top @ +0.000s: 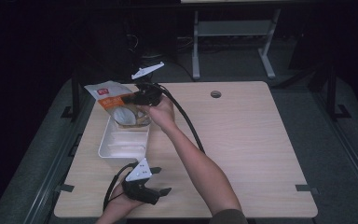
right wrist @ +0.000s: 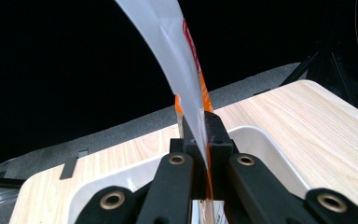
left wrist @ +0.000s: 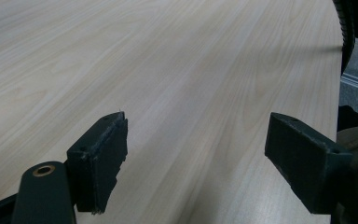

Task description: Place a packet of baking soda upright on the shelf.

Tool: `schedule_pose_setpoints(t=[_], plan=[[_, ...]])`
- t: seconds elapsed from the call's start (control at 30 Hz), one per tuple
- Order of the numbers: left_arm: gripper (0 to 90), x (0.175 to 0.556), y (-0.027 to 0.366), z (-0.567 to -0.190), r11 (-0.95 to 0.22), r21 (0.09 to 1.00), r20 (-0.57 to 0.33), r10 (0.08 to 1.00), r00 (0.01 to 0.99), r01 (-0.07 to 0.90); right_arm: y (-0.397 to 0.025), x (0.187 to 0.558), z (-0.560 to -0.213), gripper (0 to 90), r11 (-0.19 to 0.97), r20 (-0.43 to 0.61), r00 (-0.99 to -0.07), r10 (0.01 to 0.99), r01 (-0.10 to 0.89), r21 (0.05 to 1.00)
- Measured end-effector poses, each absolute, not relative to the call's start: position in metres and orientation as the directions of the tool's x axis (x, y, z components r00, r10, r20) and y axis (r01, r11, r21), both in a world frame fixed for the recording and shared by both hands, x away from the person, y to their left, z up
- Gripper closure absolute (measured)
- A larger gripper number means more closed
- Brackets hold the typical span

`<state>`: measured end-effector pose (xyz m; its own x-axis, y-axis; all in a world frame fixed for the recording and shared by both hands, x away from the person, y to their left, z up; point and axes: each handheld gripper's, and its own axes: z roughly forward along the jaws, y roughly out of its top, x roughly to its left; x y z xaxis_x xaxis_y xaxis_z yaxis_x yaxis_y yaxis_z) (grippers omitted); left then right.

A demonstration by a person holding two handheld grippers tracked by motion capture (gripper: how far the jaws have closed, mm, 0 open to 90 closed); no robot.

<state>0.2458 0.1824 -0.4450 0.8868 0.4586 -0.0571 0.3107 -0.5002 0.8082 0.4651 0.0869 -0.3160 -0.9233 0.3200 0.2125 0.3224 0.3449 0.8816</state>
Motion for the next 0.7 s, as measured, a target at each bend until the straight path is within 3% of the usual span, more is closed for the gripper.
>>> schedule_pose_setpoints(t=[0.7], plan=[[20.7, 0.246, 0.183, -0.445, -0.503, 0.807, -0.048, 0.464, 0.885, 0.308, 0.100, 0.479, -0.370, 89.8, 0.270, 0.308, -0.901, 0.305, 0.392, 0.879]])
